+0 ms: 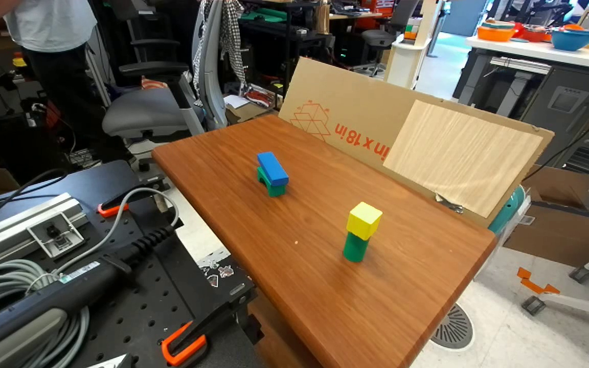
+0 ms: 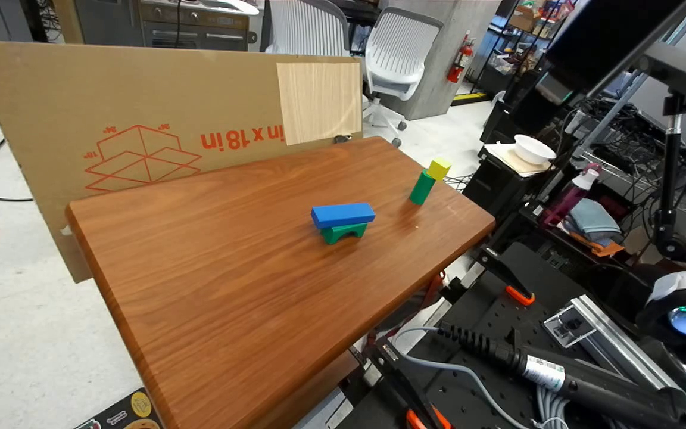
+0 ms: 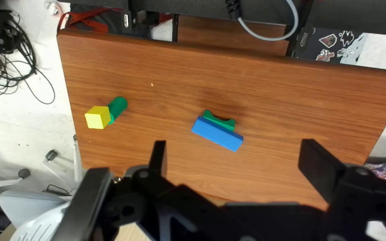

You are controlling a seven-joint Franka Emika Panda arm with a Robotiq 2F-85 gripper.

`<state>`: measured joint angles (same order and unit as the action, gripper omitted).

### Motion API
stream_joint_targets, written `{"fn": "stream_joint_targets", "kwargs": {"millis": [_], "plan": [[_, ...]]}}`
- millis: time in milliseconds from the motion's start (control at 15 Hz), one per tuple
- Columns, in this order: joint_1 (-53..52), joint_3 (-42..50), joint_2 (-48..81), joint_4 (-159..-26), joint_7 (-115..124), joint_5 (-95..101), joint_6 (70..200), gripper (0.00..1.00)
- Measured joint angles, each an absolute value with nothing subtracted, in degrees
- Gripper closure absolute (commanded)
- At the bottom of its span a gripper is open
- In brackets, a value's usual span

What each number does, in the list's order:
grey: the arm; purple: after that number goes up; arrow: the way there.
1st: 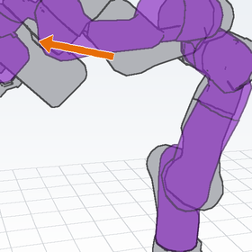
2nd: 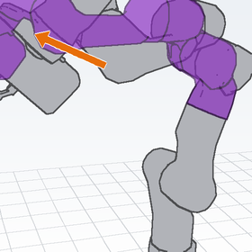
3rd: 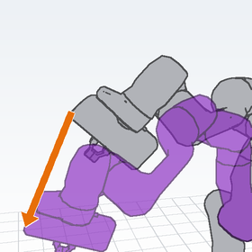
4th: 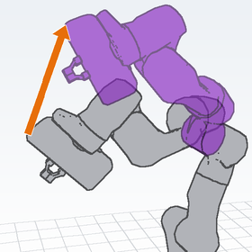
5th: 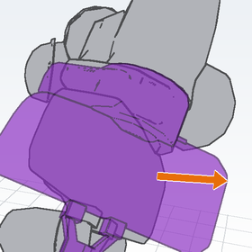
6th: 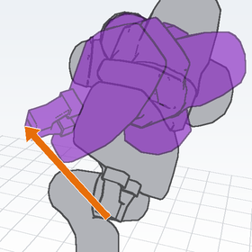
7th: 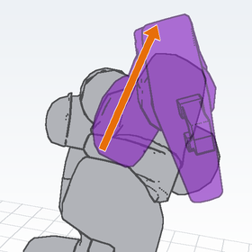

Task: Remove the blue block from the green block and put it on the table

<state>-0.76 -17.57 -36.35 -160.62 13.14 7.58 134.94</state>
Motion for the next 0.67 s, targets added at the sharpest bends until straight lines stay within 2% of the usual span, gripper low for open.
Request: {"fn": "stream_joint_targets", "kwargs": {"millis": [200,667], "plan": [[-0.7,-15.1,-31.4,-160.7,10.7,7.6,139.2,0.00],[-0.6,-5.3,-11.9,-160.4,-4.9,7.5,159.1,0.00]]}}
